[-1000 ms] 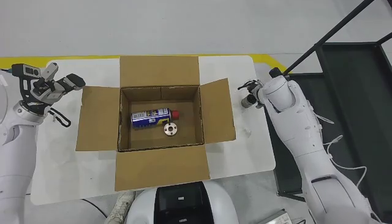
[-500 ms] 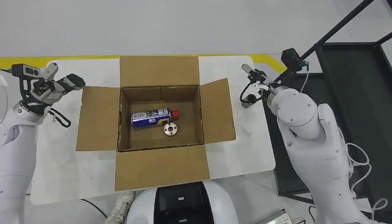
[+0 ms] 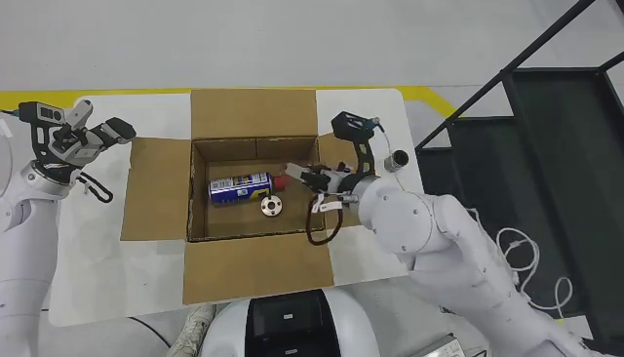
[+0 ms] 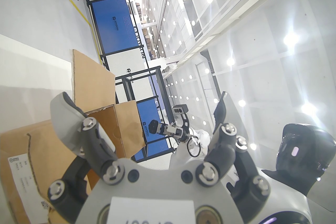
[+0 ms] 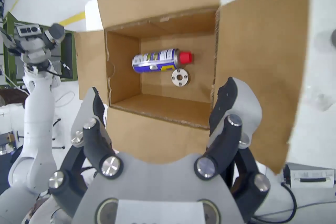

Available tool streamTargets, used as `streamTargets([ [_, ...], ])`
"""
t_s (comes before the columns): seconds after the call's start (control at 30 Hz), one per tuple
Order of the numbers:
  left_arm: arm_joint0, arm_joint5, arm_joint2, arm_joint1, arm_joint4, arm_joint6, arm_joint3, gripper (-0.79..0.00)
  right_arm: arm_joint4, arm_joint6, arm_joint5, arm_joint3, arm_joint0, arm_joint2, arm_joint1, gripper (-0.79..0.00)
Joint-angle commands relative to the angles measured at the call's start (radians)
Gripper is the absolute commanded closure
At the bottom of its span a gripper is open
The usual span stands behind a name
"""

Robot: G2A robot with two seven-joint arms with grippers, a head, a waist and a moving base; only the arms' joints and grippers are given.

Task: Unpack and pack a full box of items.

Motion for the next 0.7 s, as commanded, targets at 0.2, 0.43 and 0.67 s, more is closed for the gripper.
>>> streamTargets([
  [0.2,0.0,0.0,0.0,0.0,0.0,0.0,0.0,-0.785,0.232,-0.118,0.108,0.161,0.202,-0.192,-0.079,-0.785],
  [0.43,0.0,0.0,0.0,0.0,0.0,0.0,0.0,-0.785,0.242,-0.118,0.108,0.172,0.21,-0.191,-0.082,-0.785],
  [0.67,0.0,0.0,0.0,0.0,0.0,0.0,0.0,-0.785,0.242,-0.118,0.108,0.172,0.21,-0.191,-0.082,-0.785],
])
